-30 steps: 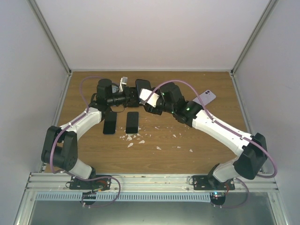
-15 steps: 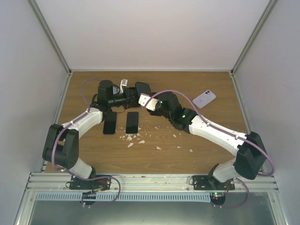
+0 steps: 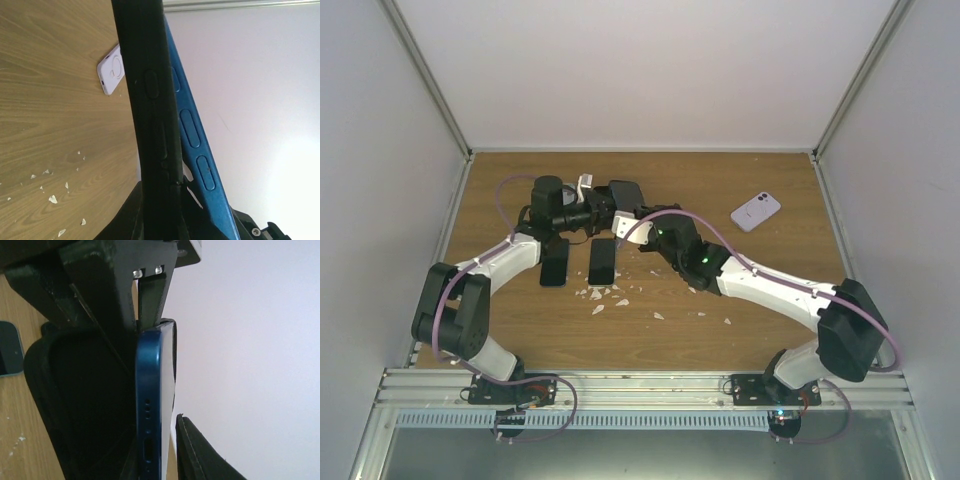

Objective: Take the phone out of the phone case
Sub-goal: Remove the phone case from the phone.

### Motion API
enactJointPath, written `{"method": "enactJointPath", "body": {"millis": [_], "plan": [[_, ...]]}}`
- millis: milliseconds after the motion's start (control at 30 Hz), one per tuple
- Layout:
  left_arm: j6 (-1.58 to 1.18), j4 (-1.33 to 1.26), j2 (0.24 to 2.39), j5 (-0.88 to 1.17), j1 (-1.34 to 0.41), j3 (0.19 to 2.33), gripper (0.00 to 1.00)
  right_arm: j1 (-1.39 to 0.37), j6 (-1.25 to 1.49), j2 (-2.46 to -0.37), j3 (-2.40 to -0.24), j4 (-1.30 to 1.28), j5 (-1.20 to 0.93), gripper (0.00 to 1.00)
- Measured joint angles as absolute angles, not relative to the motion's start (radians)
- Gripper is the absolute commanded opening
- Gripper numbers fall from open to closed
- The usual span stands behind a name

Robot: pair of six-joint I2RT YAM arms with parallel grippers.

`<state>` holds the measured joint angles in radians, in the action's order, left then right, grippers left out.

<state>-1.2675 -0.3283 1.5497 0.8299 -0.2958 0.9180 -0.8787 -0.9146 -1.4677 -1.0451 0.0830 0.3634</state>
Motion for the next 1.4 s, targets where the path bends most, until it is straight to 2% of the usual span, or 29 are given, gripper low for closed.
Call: {"method": "enactJointPath", "body": {"millis": [67,167,233,1100,1400], "plan": [[-1.269,-0.33,1.55,0.828,-0.298,0.916,0.0,-0.88,-0.933,-1.468,-1.029,0.104,0.374,0.16],[-1.269,-0.331,1.55,0.826,-0.3,0.914,0.0,-0.881,-0.946,-1.468,-1.017,0.123,0.384,0.04],[-1.269,-0.33,1.55,0.825,-0.301,0.914,0.0,-0.881,-0.949,-1.468,-1.018,0.131,0.389,0.0],[-1.085,-0.157,1.533,0.671,-0.229,0.917,0.0,-0.866,-0.712,-1.469,-1.298,-0.253,0.269,0.01],[-0.967,-0.11,1.571,0.646,-0.231,0.98,0.0,-0.699,-0.579,-1.47,-1.446,-0.325,0.164,0.01]]}}
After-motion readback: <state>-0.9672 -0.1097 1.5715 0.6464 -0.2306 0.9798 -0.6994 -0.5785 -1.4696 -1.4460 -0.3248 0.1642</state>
